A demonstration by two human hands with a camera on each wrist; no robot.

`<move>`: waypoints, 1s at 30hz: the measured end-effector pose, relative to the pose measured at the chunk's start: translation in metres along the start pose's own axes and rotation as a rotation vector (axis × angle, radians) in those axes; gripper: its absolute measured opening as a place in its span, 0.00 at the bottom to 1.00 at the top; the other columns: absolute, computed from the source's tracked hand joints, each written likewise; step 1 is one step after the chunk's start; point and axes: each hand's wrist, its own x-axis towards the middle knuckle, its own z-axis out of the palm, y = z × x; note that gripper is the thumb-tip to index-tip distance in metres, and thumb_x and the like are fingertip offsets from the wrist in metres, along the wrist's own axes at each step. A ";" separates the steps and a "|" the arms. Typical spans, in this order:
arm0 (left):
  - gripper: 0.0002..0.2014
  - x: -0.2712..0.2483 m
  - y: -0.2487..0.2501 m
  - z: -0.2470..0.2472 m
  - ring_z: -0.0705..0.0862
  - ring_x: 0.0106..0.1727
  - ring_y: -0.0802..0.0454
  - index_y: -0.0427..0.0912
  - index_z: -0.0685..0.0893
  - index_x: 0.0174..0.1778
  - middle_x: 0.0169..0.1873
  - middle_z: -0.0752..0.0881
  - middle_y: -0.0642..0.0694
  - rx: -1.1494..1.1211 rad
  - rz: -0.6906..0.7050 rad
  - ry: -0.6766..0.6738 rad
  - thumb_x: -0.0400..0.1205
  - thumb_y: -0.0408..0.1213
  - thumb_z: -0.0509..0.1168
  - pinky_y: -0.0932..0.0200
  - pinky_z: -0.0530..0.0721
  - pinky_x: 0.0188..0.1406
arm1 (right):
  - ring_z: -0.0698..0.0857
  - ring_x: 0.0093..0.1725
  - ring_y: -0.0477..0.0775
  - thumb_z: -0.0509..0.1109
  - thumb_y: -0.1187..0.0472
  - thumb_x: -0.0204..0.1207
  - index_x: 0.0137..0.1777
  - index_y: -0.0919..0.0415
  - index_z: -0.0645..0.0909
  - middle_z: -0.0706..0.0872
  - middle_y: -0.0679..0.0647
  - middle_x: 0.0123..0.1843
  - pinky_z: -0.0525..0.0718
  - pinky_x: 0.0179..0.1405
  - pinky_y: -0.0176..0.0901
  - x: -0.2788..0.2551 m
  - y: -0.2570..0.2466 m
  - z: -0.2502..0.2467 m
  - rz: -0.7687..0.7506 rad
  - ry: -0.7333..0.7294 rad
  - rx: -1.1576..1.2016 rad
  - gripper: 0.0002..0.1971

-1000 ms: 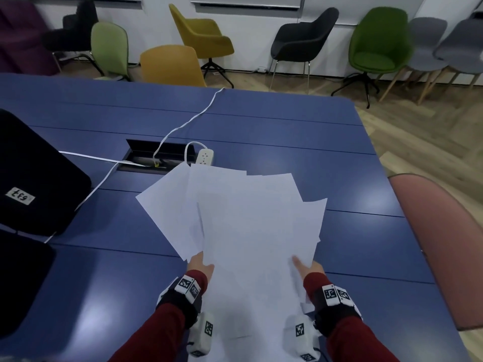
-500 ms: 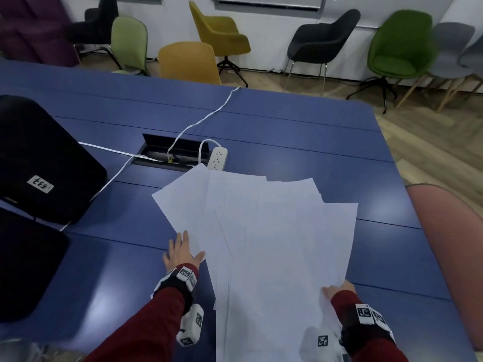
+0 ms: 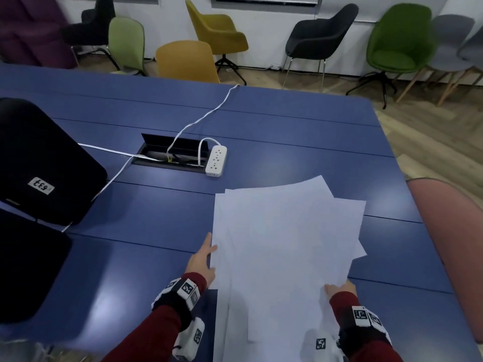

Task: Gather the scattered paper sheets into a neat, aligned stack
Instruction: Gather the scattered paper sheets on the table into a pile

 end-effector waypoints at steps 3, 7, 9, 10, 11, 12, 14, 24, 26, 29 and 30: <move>0.43 0.014 -0.001 -0.005 0.75 0.71 0.42 0.43 0.50 0.82 0.73 0.73 0.37 -0.261 -0.188 0.263 0.74 0.24 0.66 0.51 0.73 0.74 | 0.81 0.48 0.61 0.64 0.74 0.73 0.59 0.76 0.78 0.80 0.60 0.47 0.72 0.48 0.42 -0.006 -0.005 -0.004 0.019 -0.059 0.003 0.15; 0.55 0.021 0.011 0.001 0.77 0.70 0.40 0.46 0.38 0.81 0.79 0.59 0.34 -0.318 -0.285 0.193 0.70 0.32 0.74 0.45 0.76 0.72 | 0.84 0.53 0.64 0.68 0.73 0.70 0.60 0.75 0.79 0.84 0.65 0.53 0.80 0.54 0.50 -0.015 -0.012 0.004 -0.023 -0.070 0.043 0.17; 0.59 0.021 0.020 0.008 0.72 0.74 0.37 0.45 0.38 0.81 0.80 0.55 0.34 -0.187 -0.298 0.157 0.67 0.38 0.78 0.43 0.73 0.74 | 0.83 0.62 0.67 0.72 0.72 0.69 0.64 0.77 0.75 0.83 0.67 0.60 0.78 0.63 0.52 -0.020 -0.015 0.016 -0.015 -0.120 0.075 0.23; 0.60 0.022 0.022 0.010 0.70 0.76 0.36 0.43 0.40 0.81 0.80 0.56 0.34 -0.097 -0.308 0.150 0.65 0.42 0.79 0.42 0.71 0.75 | 0.82 0.64 0.67 0.74 0.71 0.68 0.66 0.77 0.73 0.82 0.68 0.64 0.78 0.66 0.53 -0.019 -0.014 0.021 -0.012 -0.145 0.087 0.26; 0.59 0.023 0.023 0.011 0.70 0.75 0.35 0.40 0.44 0.81 0.78 0.60 0.34 -0.025 -0.321 0.147 0.64 0.44 0.79 0.42 0.71 0.75 | 0.82 0.65 0.67 0.75 0.69 0.67 0.67 0.76 0.73 0.82 0.68 0.66 0.77 0.68 0.53 -0.019 -0.015 0.022 -0.010 -0.168 0.084 0.28; 0.56 0.024 0.024 0.010 0.72 0.73 0.34 0.38 0.51 0.80 0.75 0.63 0.34 0.011 -0.343 0.142 0.63 0.45 0.79 0.43 0.73 0.73 | 0.81 0.66 0.66 0.77 0.68 0.67 0.68 0.76 0.72 0.81 0.68 0.68 0.77 0.68 0.52 -0.016 -0.014 0.022 -0.001 -0.190 0.075 0.30; 0.47 0.023 0.023 0.009 0.78 0.65 0.36 0.38 0.63 0.73 0.70 0.68 0.36 -0.025 -0.393 0.141 0.62 0.44 0.80 0.46 0.78 0.67 | 0.80 0.68 0.64 0.79 0.66 0.65 0.70 0.75 0.71 0.79 0.68 0.70 0.76 0.69 0.51 -0.014 -0.014 0.018 0.017 -0.240 0.052 0.34; 0.30 0.019 0.058 0.016 0.84 0.56 0.37 0.31 0.75 0.61 0.67 0.72 0.34 -0.002 -0.636 0.144 0.66 0.39 0.77 0.52 0.82 0.55 | 0.81 0.67 0.61 0.72 0.55 0.73 0.69 0.68 0.76 0.83 0.62 0.67 0.75 0.67 0.47 -0.012 -0.026 0.017 -0.136 -0.313 -0.028 0.27; 0.24 0.024 0.053 0.011 0.81 0.63 0.36 0.30 0.77 0.61 0.65 0.78 0.32 -0.089 -0.588 0.206 0.72 0.37 0.72 0.50 0.79 0.61 | 0.81 0.67 0.63 0.71 0.62 0.74 0.66 0.71 0.76 0.82 0.66 0.67 0.75 0.66 0.48 -0.005 -0.030 0.011 -0.171 -0.162 0.027 0.23; 0.17 0.027 0.043 -0.001 0.82 0.58 0.35 0.32 0.83 0.55 0.58 0.84 0.37 -0.294 -0.427 0.183 0.77 0.40 0.64 0.51 0.77 0.58 | 0.78 0.69 0.63 0.74 0.68 0.69 0.70 0.73 0.69 0.79 0.64 0.68 0.72 0.69 0.49 -0.003 -0.031 0.004 -0.218 -0.102 0.035 0.30; 0.16 0.026 0.039 -0.004 0.83 0.54 0.33 0.31 0.85 0.51 0.55 0.86 0.38 -0.320 -0.388 0.144 0.77 0.40 0.62 0.50 0.79 0.56 | 0.77 0.70 0.62 0.75 0.69 0.68 0.72 0.72 0.66 0.78 0.61 0.69 0.71 0.70 0.49 -0.002 -0.029 0.005 -0.224 -0.124 0.011 0.34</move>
